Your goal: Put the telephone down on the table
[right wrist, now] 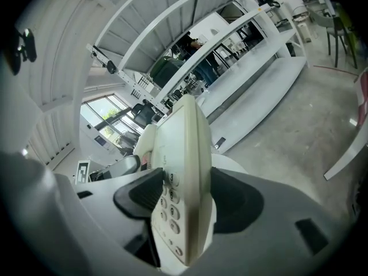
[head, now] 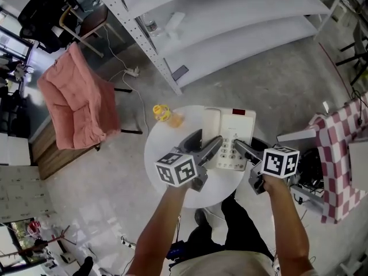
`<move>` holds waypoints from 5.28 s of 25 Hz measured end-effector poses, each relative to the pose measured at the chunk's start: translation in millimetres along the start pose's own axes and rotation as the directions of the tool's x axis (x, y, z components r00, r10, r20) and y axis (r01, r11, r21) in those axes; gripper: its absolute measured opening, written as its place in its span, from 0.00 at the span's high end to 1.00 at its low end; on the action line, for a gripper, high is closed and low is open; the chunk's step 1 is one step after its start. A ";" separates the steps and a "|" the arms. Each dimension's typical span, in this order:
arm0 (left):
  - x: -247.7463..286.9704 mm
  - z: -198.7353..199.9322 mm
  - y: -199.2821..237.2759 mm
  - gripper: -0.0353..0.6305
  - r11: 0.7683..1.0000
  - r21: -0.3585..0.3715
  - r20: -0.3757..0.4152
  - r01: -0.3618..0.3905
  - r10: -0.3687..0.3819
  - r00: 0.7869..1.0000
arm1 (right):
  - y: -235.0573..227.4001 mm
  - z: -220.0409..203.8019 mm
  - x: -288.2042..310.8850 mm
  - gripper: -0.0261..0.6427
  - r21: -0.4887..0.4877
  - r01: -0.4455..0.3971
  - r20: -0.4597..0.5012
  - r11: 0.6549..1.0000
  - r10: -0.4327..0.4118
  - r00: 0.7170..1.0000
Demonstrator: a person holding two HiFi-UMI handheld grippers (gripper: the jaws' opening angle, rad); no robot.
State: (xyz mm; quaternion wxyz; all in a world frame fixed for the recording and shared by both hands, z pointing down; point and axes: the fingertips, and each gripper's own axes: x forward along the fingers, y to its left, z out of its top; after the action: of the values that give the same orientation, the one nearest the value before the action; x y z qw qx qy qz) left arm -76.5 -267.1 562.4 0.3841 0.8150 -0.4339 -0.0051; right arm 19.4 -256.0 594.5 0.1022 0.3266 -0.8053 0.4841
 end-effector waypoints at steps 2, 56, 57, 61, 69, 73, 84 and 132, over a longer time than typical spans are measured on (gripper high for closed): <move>5.5 -6.6 7.2 0.46 1.000 -0.008 -0.010 -0.003 0.003 1.000 | -8.5 -3.9 5.3 0.60 0.011 0.004 -0.007 1.000 -0.004 1.000; 76.8 -115.1 119.5 0.46 0.993 -0.099 -0.138 -0.063 0.049 0.989 | -133.3 -82.9 91.3 0.60 0.158 0.050 -0.156 0.986 -0.025 0.987; 77.0 -114.8 119.9 0.46 0.993 -0.101 -0.137 -0.062 0.048 0.989 | -133.3 -82.6 91.8 0.59 0.154 0.050 -0.156 0.987 -0.026 0.987; 76.8 -114.4 120.3 0.46 0.993 -0.099 -0.133 -0.057 0.043 0.990 | -135.2 -82.8 91.7 0.59 0.135 0.062 -0.149 0.989 -0.042 0.988; 75.4 -111.4 118.1 0.45 0.998 -0.038 -0.117 -0.043 0.038 0.992 | -138.5 -83.0 91.6 0.58 0.099 0.094 -0.137 0.991 -0.080 0.987; 72.4 -113.3 116.6 0.45 0.999 -0.004 -0.136 -0.041 0.040 0.990 | -135.7 -80.1 90.8 0.56 0.071 0.106 -0.126 0.992 -0.097 0.987; 42.0 -102.4 122.2 0.45 0.994 0.012 -0.115 -0.107 0.108 0.987 | -136.4 -74.3 70.9 0.56 0.035 0.197 -0.113 0.980 -0.192 0.975; -296.0 76.2 -233.6 0.92 0.827 0.561 0.147 0.035 -0.141 0.979 | 291.6 -2.2 -212.9 0.98 -0.663 0.182 0.305 0.726 0.041 0.951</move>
State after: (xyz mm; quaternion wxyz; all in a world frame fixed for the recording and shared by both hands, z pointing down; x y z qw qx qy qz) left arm -122.7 -27.2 265.2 0.0887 0.9066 -0.4116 0.0290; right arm -0.1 -70.5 285.4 0.1109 0.3659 -0.9192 0.0944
